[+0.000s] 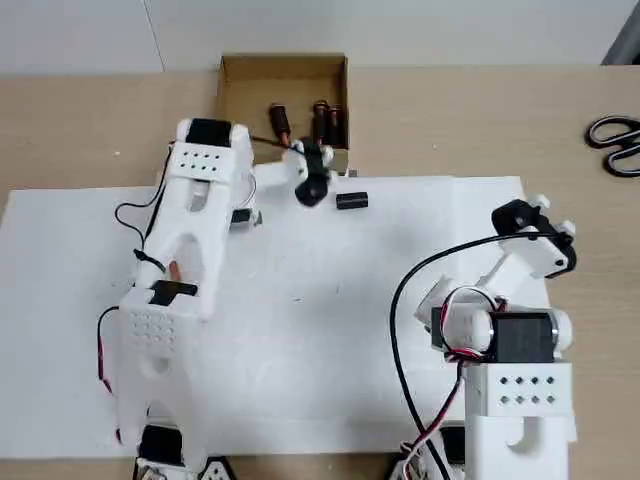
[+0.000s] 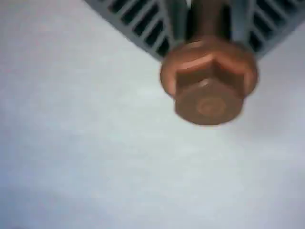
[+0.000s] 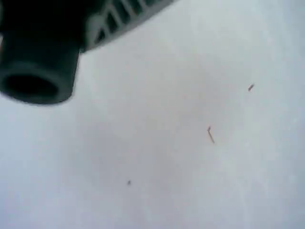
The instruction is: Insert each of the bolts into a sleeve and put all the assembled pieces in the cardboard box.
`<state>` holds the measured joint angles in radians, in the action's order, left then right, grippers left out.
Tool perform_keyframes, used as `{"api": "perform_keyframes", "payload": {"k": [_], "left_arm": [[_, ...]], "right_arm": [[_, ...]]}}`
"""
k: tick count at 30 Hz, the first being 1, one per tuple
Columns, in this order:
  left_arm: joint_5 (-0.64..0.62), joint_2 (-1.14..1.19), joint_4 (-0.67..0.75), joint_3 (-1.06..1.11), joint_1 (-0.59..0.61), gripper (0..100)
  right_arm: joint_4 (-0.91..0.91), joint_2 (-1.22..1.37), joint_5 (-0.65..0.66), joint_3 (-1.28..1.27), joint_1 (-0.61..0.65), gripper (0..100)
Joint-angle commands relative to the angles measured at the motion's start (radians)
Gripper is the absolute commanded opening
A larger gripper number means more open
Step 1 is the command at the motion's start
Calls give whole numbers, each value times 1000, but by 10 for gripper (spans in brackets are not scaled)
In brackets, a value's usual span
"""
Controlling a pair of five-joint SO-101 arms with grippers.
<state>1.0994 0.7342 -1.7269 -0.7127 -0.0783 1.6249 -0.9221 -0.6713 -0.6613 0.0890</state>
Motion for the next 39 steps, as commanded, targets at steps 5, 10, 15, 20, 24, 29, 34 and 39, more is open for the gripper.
{"api": "perform_keyframes", "payload": {"k": [5,10,15,20,24,29,34,39], "left_arm": [[-241,-301,-26,-5,-28,6],[-457,-526,-26,165,-83,6],[-697,-763,-26,277,-146,6],[-804,-934,-23,371,-193,6],[-985,-1045,9,424,-216,6],[-1231,-1185,100,510,-218,6],[-1470,-1332,184,688,-219,6],[-1596,-1475,304,897,-219,6]], "right_arm": [[24,-19,21,190,96,3],[42,-27,68,209,165,3],[35,-156,180,204,234,3],[35,-277,302,170,271,3],[33,-361,381,117,271,3],[-1,-483,491,38,272,3],[-154,-624,611,-118,294,3],[-283,-734,635,-287,437,3]]}}
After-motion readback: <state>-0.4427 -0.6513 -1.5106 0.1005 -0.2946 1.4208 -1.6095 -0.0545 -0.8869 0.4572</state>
